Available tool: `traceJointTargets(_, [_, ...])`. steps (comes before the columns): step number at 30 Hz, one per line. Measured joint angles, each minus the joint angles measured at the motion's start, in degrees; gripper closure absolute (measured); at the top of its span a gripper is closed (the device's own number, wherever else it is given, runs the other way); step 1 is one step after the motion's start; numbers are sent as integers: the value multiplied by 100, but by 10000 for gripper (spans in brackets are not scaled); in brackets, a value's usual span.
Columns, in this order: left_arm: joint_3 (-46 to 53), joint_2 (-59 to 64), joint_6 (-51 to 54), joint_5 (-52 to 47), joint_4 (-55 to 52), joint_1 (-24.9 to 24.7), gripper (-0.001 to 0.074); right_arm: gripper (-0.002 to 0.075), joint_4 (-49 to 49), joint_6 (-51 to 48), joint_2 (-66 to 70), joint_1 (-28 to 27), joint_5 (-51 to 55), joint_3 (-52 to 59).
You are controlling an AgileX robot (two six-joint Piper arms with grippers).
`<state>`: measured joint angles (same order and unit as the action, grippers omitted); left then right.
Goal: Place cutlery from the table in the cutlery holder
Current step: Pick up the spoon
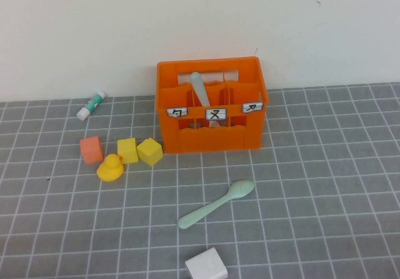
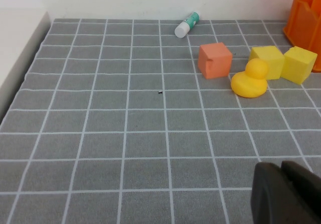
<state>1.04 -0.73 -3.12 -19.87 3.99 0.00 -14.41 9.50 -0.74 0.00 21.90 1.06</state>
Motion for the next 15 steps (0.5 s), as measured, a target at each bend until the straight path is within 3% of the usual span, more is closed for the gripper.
traceJointTargets(4, [0,0,3,0,0,0,736,470,-537,-42,0,0,0,0])
traceJointTargets(9, [0,0,12,0,0,1,736,470,-2257,-212,0,0,219,10])
traceJointTargets(15, [0,0,12,0,0,1,736,470,-2678,-236,0,0,315,19])
